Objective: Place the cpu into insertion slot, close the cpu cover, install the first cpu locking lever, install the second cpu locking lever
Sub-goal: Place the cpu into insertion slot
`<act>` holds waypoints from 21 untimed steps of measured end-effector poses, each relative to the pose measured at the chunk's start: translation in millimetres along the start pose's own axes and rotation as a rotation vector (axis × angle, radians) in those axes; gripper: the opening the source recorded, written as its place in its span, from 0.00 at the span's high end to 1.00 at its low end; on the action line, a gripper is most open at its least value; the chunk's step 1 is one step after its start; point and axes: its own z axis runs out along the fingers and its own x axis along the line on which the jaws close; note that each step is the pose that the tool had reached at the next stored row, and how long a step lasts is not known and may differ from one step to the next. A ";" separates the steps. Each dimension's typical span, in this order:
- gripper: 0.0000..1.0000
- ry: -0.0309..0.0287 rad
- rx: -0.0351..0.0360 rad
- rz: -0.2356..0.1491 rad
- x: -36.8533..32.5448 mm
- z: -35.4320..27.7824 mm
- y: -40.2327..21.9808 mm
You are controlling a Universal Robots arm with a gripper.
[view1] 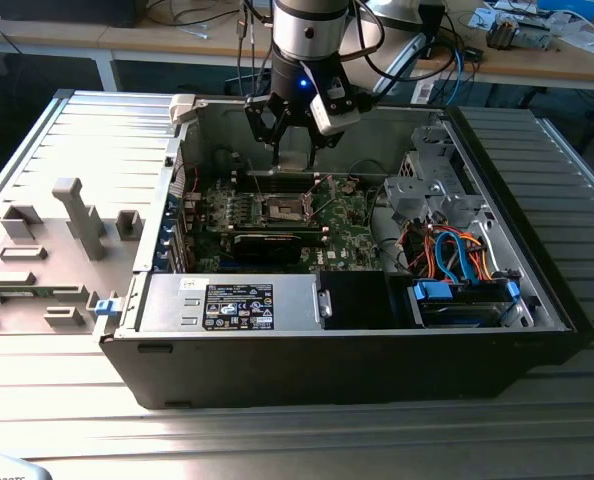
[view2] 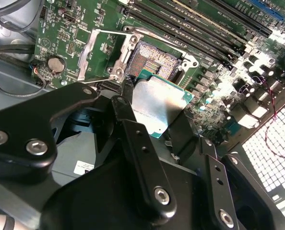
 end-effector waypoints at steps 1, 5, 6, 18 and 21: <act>0.46 -0.0001 -0.0001 0.001 0.0 0.0 0.0; 0.46 -0.0004 -0.0001 0.004 0.0 0.0 0.0; 0.46 -0.0004 -0.0001 0.005 0.0 0.0 0.0; 0.46 -0.0011 -0.0003 0.013 0.0 0.0 0.0; 0.46 -0.0013 -0.0003 0.014 0.0 0.0 0.0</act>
